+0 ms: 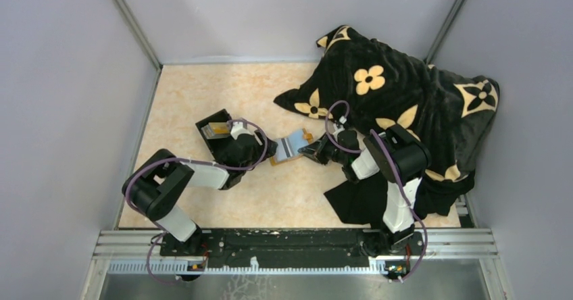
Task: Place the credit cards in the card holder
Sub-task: Close the card holder at the center of the board.
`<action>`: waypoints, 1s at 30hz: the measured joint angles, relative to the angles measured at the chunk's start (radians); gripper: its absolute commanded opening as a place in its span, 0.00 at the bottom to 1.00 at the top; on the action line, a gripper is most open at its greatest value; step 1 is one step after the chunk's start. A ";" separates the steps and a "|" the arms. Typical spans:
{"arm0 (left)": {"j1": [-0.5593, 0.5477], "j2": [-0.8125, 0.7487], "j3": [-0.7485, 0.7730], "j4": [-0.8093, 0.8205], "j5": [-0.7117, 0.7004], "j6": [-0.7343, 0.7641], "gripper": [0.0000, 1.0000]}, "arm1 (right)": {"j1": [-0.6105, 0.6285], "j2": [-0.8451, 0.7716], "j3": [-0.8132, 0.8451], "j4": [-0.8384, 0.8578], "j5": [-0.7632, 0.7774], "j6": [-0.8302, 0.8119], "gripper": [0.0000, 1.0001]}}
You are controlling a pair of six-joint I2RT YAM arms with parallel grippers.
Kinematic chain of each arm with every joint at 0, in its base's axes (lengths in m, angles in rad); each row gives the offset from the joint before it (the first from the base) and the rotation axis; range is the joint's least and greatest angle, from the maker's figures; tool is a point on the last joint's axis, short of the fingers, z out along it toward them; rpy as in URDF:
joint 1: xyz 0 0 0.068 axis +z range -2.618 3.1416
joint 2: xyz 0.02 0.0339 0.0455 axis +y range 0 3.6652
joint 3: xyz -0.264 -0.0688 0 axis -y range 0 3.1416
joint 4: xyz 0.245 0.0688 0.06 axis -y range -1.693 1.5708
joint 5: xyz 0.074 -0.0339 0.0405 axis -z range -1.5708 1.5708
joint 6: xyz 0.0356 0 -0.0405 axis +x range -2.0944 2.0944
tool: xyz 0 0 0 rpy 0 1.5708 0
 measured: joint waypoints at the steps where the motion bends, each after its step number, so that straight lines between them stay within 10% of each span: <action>1: 0.000 0.011 0.002 0.016 0.011 -0.006 0.74 | 0.000 0.000 -0.006 0.018 -0.003 0.019 0.00; 30: 0.006 0.014 -0.035 0.108 0.192 -0.114 0.72 | 0.010 0.073 -0.030 0.161 -0.019 0.184 0.00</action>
